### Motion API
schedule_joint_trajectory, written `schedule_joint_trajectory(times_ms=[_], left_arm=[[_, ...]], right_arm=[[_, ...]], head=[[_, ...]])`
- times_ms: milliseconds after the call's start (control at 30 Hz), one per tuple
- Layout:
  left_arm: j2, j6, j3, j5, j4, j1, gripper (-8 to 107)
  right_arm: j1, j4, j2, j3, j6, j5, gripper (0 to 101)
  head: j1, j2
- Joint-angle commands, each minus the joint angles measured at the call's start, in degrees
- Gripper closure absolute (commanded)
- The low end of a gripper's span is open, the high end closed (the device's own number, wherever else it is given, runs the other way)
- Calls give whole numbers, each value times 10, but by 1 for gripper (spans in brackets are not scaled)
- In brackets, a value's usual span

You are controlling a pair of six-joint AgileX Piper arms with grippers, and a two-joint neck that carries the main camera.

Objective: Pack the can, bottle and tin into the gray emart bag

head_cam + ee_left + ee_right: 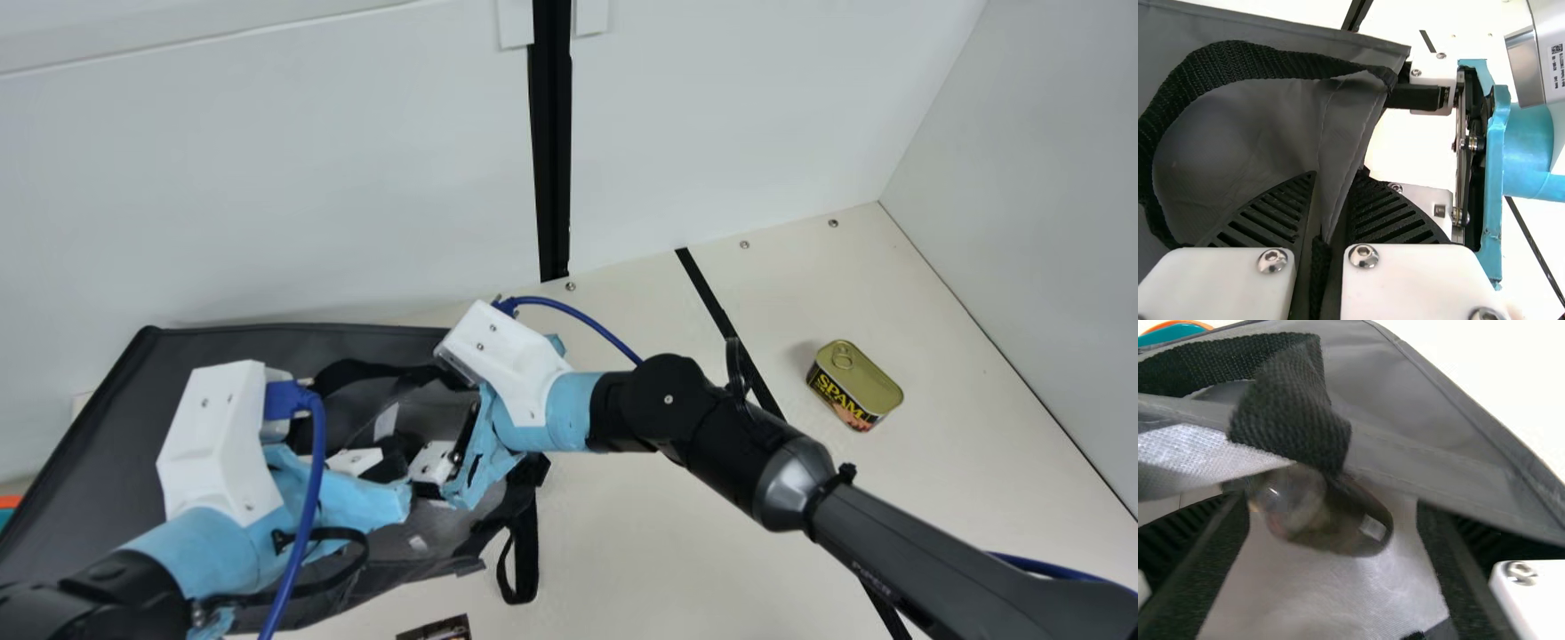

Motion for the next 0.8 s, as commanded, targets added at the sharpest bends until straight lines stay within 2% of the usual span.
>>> schedule_joint_trajectory(times_ms=[0,767], left_arm=[[0,0,0,0,0,0,89],[0,0,0,0,0,0,89]], right_arm=[[-1,-3,-2,1,1,-1,10],[-27,-34,-56,22,25,20,10]], head=[[-13,0],[-13,0]])
